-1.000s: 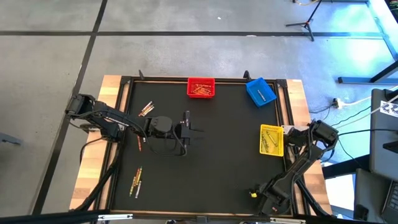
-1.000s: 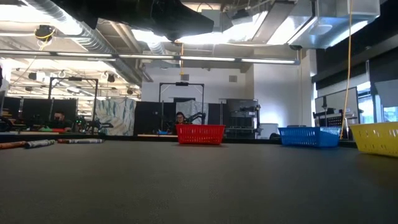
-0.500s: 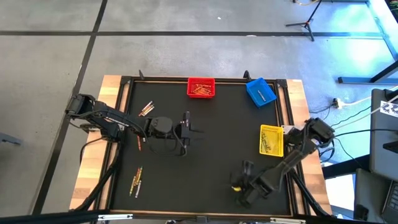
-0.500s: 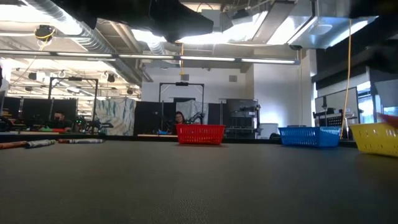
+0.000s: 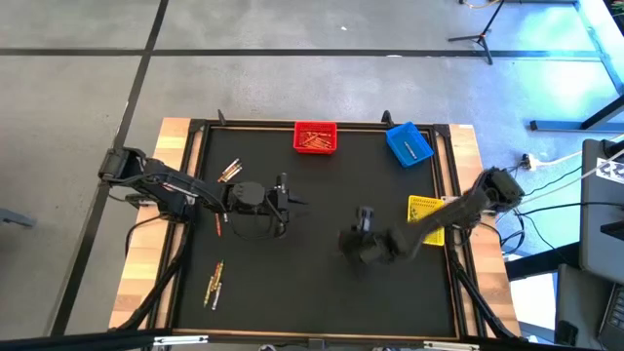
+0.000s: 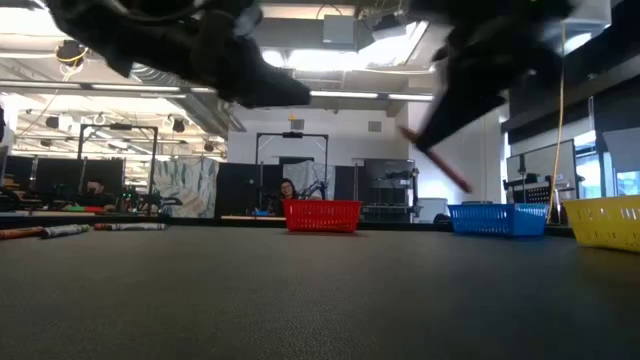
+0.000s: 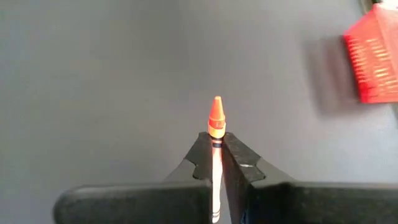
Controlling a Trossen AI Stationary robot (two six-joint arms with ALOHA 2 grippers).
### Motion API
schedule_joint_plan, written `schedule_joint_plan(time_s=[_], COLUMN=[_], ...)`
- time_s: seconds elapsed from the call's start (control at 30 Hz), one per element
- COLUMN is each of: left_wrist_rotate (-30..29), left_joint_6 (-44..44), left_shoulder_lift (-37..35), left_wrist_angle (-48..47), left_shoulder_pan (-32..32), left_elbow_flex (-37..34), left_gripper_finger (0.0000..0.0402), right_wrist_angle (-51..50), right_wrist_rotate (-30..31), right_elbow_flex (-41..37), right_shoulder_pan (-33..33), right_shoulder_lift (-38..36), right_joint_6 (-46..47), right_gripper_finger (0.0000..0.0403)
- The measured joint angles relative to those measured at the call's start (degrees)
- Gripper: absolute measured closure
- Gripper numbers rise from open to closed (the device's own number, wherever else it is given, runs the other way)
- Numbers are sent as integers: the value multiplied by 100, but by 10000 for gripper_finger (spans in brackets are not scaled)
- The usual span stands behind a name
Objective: Sort crayons
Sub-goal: Put the orange crayon into the red bin
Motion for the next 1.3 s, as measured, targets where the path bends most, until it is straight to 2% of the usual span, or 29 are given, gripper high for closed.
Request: schedule_joint_plan(time_s=[0.2, 0.37, 0.47, 0.7, 0.9, 1.2, 1.3], left_wrist_rotate=[-20, -243, -541, -589, -576, -691, -756], left_joint_6=[-324, -543, -734, -904, -1262, -1299, -1296], left_shoulder_lift=[-532, -989, -1207, -1336, -1308, -1308, -1308], left_wrist_angle=[-84, -170, -165, -164, -176, -592, -708], left_shoulder_pan=[-51, -205, -298, -496, -647, -889, -883], left_elbow_flex=[-225, -679, -888, -1010, -1015, -1015, -1015], left_gripper_finger=[287, 287, 287, 287, 287, 287, 287], right_wrist_angle=[732, 1706, 2226, 3231, 3956, 3993, 4065], right_wrist_rotate=[-147, -1000, -1422, -2280, -2660, -2659, -2372], right_elbow_flex=[5, 1, 1, 1, 5, 1, 3], right_shoulder_pan=[-1264, -2403, -3070, -4343, -5005, -5392, -5421], right_shoulder_lift=[-137, -153, -153, -152, 172, 793, 995], right_joint_6=[-1284, -2132, -2392, -2571, -2558, -2518, -2511], right_gripper_finger=[390, 391, 388, 387, 387, 386, 386])
